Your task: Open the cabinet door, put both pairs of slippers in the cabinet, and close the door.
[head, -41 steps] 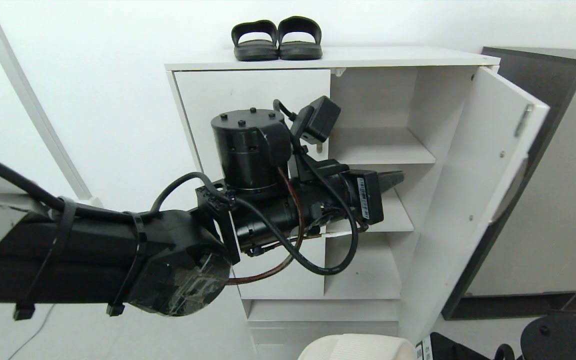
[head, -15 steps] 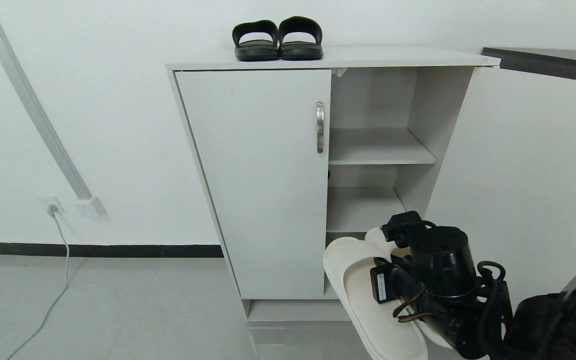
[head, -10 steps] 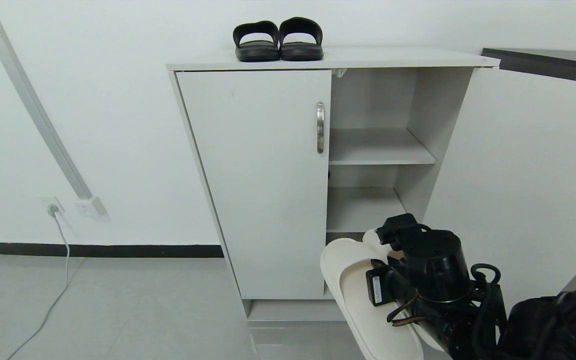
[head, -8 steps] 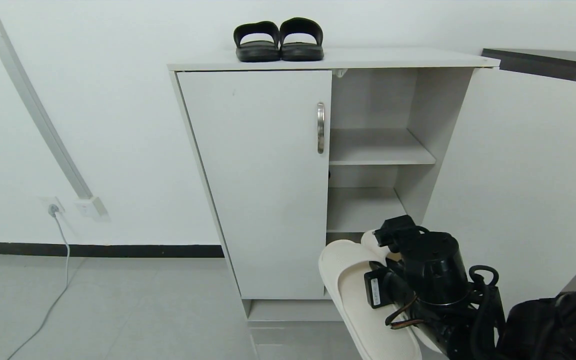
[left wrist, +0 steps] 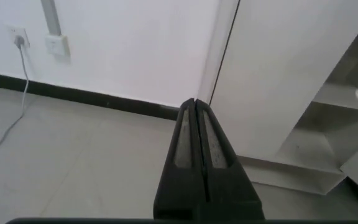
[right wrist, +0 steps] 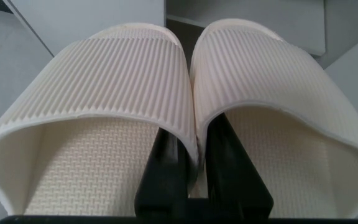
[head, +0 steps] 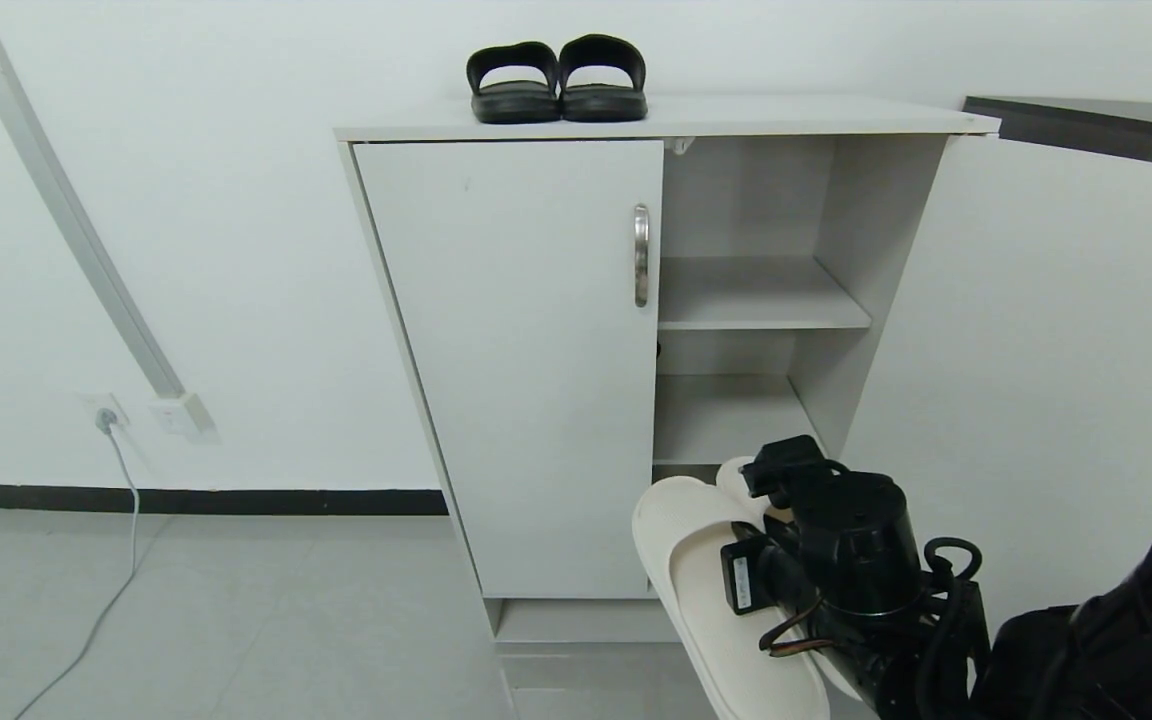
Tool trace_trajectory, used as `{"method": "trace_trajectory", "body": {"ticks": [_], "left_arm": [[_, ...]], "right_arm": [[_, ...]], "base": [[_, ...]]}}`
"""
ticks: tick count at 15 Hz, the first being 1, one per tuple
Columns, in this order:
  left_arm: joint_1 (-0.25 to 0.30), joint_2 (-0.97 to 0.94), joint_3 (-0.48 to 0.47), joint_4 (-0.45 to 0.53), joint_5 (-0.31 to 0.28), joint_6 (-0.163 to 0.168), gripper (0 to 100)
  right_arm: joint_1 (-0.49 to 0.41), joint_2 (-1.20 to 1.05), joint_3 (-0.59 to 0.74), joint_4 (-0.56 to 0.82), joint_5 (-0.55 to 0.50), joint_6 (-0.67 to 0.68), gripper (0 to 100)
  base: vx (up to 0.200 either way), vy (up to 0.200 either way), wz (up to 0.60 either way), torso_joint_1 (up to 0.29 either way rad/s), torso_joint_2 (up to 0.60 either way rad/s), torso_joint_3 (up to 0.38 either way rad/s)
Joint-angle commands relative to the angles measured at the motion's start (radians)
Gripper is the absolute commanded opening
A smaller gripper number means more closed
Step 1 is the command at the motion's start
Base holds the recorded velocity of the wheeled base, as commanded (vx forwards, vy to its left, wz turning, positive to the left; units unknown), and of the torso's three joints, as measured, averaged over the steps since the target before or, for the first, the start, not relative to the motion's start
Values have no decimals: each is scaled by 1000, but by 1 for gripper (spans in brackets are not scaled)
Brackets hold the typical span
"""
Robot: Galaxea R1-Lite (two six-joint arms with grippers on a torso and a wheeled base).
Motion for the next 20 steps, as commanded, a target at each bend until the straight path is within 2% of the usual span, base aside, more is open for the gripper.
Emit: {"method": "trace_trajectory", "body": {"ticks": [1,2,3,4,6,8,9,10,11,15,20], "left_arm": [[0,2,-1,3,-11,21,0],[0,2,-1,5,-59,44,0],[0,3,-1,6,-125,47,0],[0,3,-1,6,-154,51,0],[0,3,-1,6,-160,65,0],[0,3,-3,6,-152,33,0],[0,3,-1,6,-151,33,0],[0,3,-1,6,-149,33,0],[0,3,-3,6,-140,31,0],[0,3,-1,6,-140,31,0],[0,3,-1,6,-140,31,0]], "right_arm": [[2,4,0,-1,0,0,0],[4,4,0,-1,0,0,0],[4,6,0,-1,1,0,0],[4,9,1,-1,1,0,0],[12,32,0,-2,-23,1,0],[7,89,-31,-71,-104,6,0],[2,124,-57,-108,-170,5,0],[2,127,-60,-111,-177,5,0],[-4,178,-143,-140,-281,9,0],[-13,181,-151,-140,-284,9,0],[-14,182,-135,-140,-279,9,0]], "base": [[0,0,0,0,0,0],[0,0,0,0,0,0],[0,0,0,0,0,0],[0,0,0,0,0,0],[0,0,0,0,0,0],[0,0,0,0,0,0],[0,0,0,0,0,0],[0,0,0,0,0,0],[0,0,0,0,0,0],[0,0,0,0,0,0],[0,-200,0,5,1,3]]}}
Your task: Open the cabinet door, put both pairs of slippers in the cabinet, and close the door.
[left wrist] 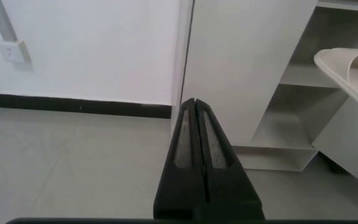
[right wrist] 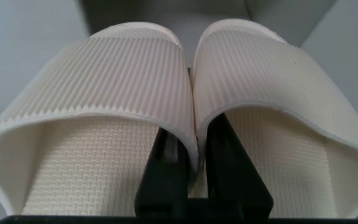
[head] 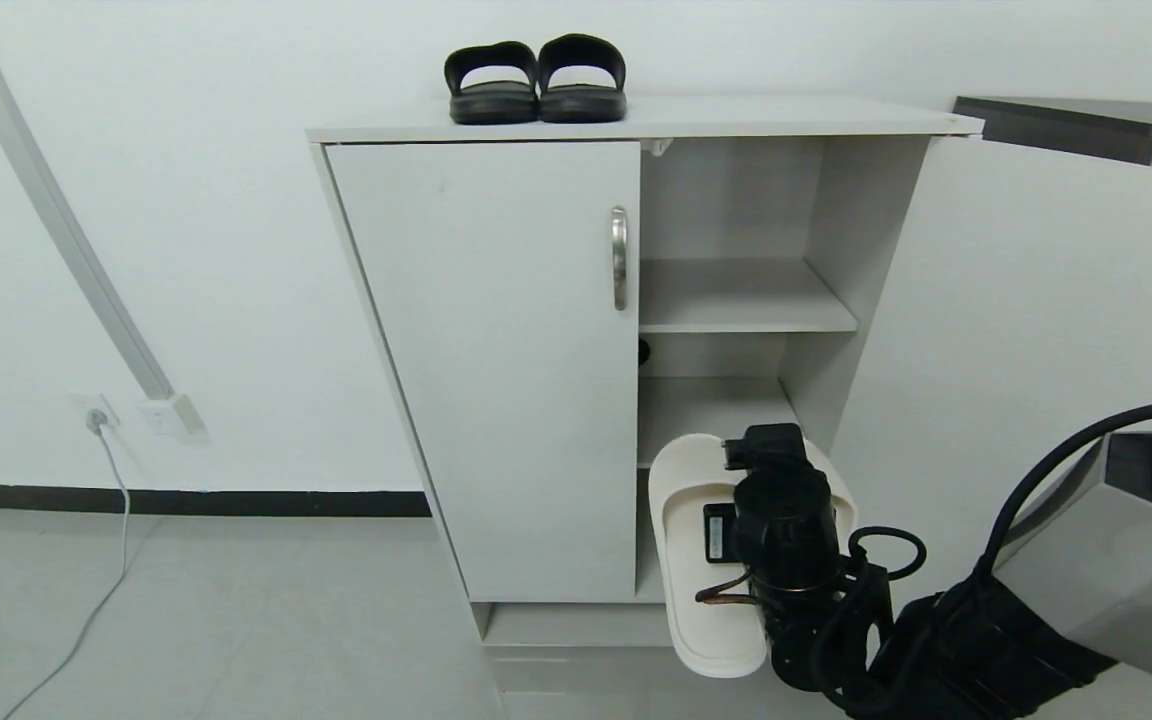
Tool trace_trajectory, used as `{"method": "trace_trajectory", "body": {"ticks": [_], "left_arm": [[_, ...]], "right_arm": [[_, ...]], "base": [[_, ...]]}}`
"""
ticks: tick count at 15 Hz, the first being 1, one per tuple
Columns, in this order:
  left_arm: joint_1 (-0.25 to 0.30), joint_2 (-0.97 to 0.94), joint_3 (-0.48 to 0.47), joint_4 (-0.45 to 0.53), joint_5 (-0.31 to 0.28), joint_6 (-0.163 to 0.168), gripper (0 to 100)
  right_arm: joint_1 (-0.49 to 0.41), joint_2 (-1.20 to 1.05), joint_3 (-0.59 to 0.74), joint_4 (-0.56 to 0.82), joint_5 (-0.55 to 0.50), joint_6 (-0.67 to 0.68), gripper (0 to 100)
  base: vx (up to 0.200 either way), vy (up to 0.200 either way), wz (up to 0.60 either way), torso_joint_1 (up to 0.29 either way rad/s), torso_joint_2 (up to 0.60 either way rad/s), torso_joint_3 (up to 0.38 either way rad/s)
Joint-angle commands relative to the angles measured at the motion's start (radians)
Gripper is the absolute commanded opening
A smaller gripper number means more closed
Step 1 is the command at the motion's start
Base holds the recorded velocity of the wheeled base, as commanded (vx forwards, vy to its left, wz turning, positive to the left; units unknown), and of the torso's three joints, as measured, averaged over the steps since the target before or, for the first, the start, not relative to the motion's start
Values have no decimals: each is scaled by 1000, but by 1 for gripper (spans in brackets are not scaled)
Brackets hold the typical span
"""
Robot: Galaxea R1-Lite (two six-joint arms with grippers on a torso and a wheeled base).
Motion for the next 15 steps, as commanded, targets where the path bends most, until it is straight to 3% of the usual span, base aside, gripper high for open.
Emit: {"method": "trace_trajectory", "body": {"ticks": [1,4,6,10,15], "left_arm": [[0,3,0,-1,0,-1,0],[0,3,0,-1,0,1,0],[0,3,0,-1,0,2,0],[0,3,0,-1,2,2,0],[0,3,0,-1,0,2,0]], "right_arm": [[1,3,11,0,1,0,0],[5,3,26,0,32,0,0],[4,23,30,0,125,1,0],[-1,119,17,-144,156,-17,0],[-14,152,17,-170,156,-25,0]], "base": [[0,-200,0,12,2,2],[0,0,0,0,0,0],[0,0,0,0,0,0],[0,0,0,0,0,0],[0,0,0,0,0,0]]}}
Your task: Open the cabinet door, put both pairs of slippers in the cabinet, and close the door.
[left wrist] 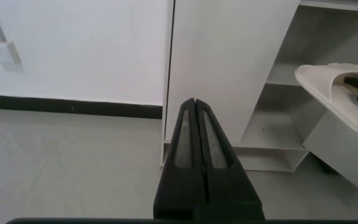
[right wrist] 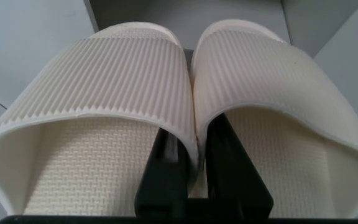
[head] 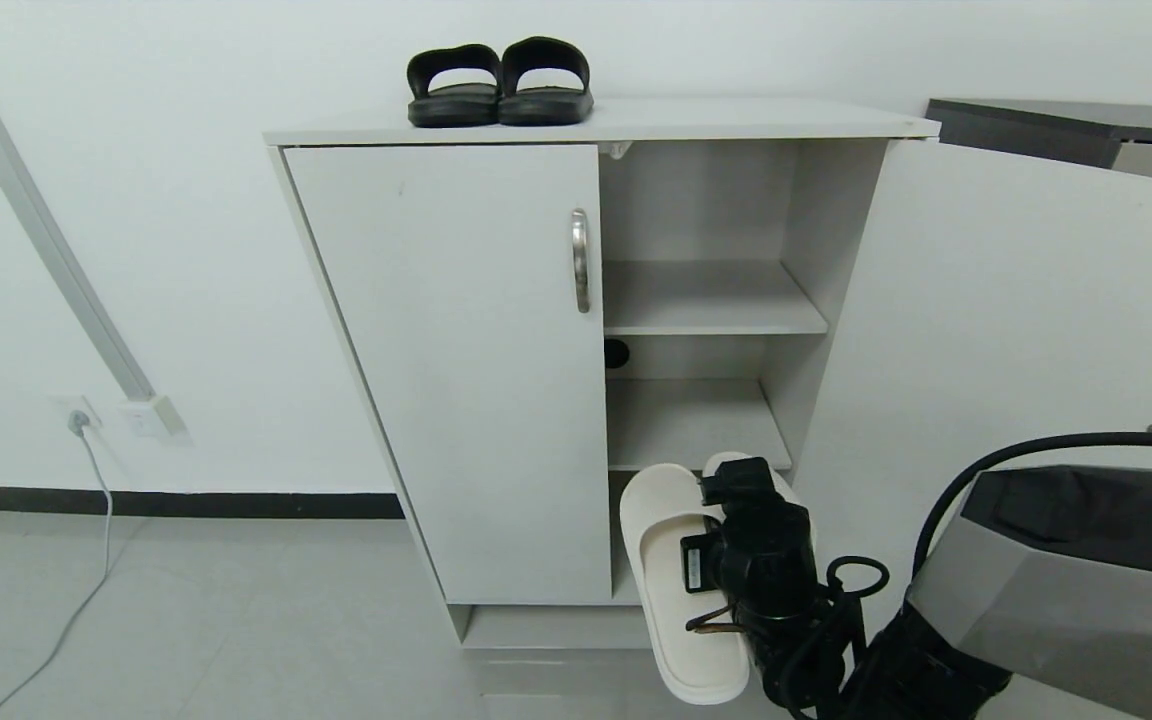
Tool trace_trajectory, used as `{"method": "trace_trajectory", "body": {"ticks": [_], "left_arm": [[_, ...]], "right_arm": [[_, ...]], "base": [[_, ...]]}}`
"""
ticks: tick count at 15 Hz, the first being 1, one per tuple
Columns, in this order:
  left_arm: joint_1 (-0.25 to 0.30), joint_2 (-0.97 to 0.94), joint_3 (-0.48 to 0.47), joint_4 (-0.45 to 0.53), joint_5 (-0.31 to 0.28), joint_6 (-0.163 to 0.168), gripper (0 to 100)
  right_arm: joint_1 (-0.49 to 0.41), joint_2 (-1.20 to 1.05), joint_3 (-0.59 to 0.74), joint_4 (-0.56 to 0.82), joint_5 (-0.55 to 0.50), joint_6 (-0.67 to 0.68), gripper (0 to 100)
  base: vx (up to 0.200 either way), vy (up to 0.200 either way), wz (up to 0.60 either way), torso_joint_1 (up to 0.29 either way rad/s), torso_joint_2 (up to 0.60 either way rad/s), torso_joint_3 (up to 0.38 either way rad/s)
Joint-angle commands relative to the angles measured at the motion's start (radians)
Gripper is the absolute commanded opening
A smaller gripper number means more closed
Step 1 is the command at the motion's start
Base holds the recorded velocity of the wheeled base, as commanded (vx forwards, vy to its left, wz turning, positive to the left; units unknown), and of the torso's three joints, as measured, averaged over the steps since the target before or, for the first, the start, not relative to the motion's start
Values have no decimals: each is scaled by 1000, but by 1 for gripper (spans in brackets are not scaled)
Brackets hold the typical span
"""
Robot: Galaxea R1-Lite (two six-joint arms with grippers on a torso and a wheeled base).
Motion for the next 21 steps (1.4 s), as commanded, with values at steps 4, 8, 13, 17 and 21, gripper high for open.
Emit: {"method": "trace_trajectory", "body": {"ticks": [4,8,13,17,21], "left_arm": [[1,2,0,-1,-3,0,0],[1,2,0,-1,-3,0,0],[1,2,0,-1,-3,0,0],[1,2,0,-1,-1,2,0],[1,2,0,-1,-1,2,0]], "right_arm": [[-1,42,-18,-2,1,-6,0],[-2,45,-32,-2,1,-8,0],[5,41,-32,-30,-5,-28,0],[5,27,-9,-119,-13,-74,0],[-10,45,20,-350,-20,-221,0]], "base": [[0,0,0,0,0,0],[0,0,0,2,1,-146],[0,0,0,1,6,-193],[0,0,0,1,2,-172],[0,0,0,0,0,0]]}}
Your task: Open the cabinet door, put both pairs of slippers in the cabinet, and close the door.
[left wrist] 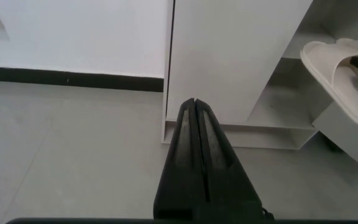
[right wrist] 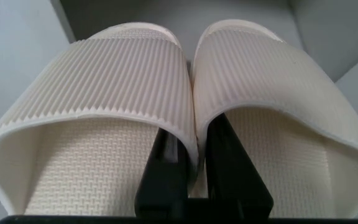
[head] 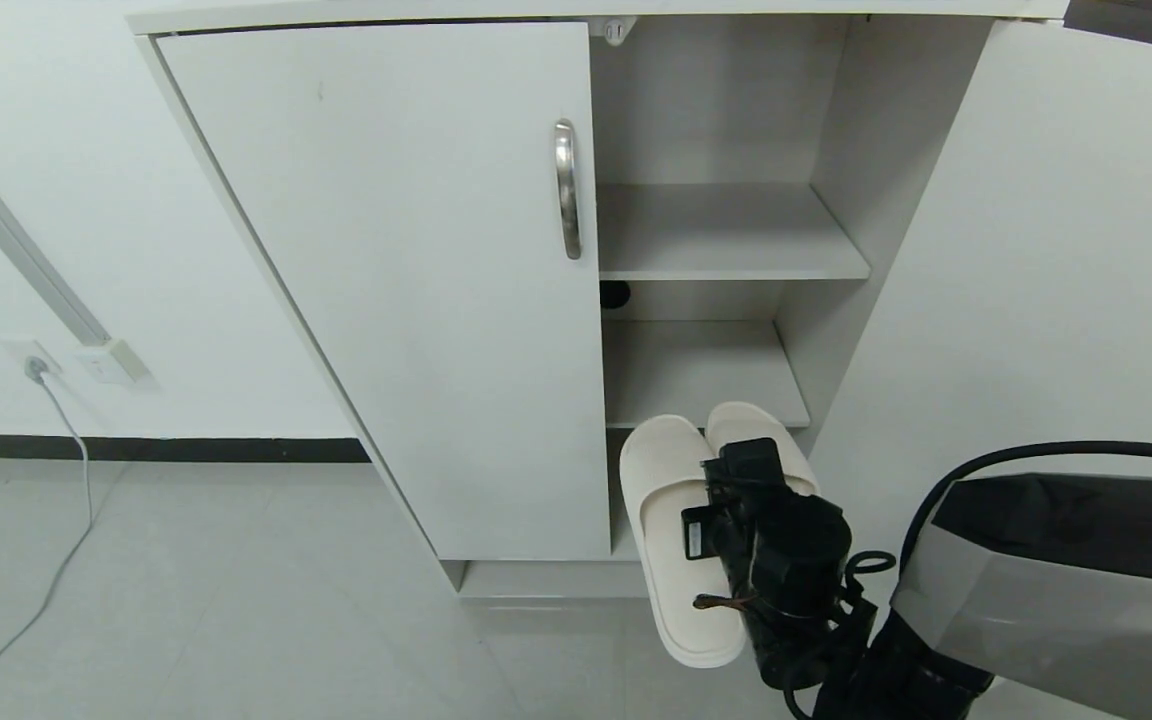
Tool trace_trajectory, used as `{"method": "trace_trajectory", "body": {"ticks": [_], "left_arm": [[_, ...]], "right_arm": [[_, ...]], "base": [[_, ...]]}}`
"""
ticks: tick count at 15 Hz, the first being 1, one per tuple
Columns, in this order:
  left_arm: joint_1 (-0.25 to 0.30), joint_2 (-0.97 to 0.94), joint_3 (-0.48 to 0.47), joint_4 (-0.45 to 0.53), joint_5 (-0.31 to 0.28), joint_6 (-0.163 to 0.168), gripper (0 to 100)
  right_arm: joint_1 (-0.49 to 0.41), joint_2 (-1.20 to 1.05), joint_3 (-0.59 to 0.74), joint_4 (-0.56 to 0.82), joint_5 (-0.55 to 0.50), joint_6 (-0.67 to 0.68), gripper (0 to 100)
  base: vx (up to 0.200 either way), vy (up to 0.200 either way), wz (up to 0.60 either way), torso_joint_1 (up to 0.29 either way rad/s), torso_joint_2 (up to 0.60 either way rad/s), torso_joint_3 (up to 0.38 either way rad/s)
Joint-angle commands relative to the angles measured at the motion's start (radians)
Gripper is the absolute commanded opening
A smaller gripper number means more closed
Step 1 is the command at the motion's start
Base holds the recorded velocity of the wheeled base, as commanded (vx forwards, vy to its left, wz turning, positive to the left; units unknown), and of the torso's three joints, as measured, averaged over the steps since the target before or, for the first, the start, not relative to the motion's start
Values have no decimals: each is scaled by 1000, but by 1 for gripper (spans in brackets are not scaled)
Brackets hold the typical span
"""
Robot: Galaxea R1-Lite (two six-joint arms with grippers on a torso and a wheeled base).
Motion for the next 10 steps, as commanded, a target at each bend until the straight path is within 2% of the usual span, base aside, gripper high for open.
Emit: {"method": "trace_trajectory", "body": {"ticks": [1,8,10], "left_arm": [[1,1,0,0,1,-1,0],[1,1,0,0,-1,-1,0],[1,1,0,0,-1,-1,0]], "right_arm": [[-11,12,8,-8,1,-9,0],[-43,42,1,-6,2,5,0],[-43,46,1,-6,2,5,0]], "base": [[0,0,0,0,0,0],[0,0,0,0,0,0],[200,0,0,0,-2,5]]}}
